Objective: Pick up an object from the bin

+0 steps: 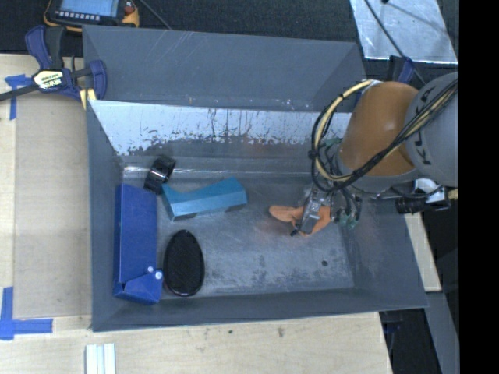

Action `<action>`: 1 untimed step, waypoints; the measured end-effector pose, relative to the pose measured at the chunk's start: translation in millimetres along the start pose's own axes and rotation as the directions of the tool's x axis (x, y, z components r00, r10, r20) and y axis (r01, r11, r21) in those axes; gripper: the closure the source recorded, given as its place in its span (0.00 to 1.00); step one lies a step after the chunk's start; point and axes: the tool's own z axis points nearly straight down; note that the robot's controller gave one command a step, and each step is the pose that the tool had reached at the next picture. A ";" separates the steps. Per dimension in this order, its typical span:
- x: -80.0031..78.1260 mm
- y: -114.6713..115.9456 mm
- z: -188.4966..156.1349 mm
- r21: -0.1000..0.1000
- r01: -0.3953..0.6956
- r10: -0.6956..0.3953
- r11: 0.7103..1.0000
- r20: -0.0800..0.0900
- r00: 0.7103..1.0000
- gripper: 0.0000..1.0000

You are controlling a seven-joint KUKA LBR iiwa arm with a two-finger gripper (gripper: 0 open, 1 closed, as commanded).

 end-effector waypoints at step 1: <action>-2.2 0.4 -23.8 -0.002 0.000 0.000 1.000 0.009 1.000 1.00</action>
Offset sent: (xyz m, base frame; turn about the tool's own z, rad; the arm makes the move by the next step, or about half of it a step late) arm -0.0001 0.0002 0.0257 0.0000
